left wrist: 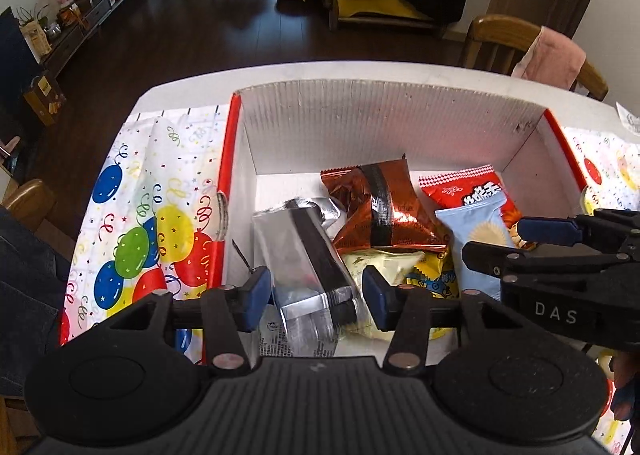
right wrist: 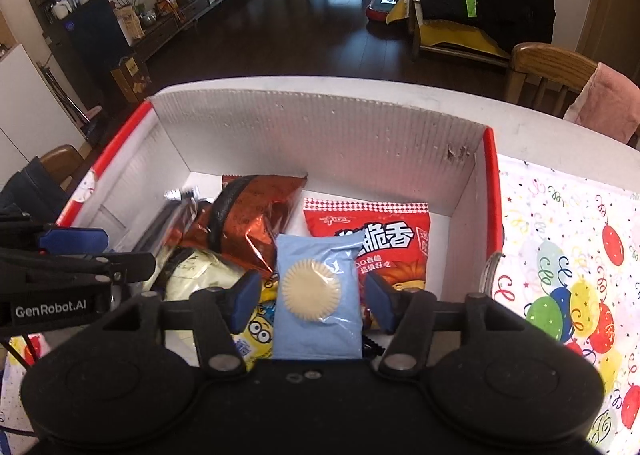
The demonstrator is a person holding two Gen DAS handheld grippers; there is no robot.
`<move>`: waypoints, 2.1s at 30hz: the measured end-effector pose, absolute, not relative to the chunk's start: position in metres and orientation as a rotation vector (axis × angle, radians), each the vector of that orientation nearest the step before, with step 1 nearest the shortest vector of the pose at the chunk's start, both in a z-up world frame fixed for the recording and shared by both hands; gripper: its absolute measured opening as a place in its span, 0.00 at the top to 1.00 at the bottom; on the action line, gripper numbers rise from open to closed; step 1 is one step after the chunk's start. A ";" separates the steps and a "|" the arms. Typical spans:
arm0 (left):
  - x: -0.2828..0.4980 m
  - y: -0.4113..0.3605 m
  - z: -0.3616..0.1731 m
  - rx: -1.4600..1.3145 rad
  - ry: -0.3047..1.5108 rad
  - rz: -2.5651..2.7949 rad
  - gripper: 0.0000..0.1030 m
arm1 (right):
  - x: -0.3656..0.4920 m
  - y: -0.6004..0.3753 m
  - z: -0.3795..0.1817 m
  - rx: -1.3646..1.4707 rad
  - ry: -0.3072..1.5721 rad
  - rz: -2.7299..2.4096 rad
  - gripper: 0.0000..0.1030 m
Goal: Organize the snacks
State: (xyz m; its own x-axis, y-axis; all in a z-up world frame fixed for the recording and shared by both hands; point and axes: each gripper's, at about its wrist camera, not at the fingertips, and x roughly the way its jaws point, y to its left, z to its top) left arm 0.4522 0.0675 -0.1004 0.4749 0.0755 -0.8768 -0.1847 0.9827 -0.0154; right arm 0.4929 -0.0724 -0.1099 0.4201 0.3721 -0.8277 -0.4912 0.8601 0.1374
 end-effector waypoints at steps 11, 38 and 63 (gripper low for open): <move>0.421 0.064 -0.074 -0.132 0.984 0.133 0.40 | 0.467 -0.089 -0.077 -0.081 0.932 0.565 0.33; 0.305 0.047 -0.004 -0.113 0.778 0.095 0.23 | 0.356 -0.133 -0.011 -0.002 0.728 0.635 0.03; 0.251 0.036 -0.001 -0.139 0.692 0.051 0.05 | 0.310 -0.156 -0.012 0.021 0.663 0.614 0.00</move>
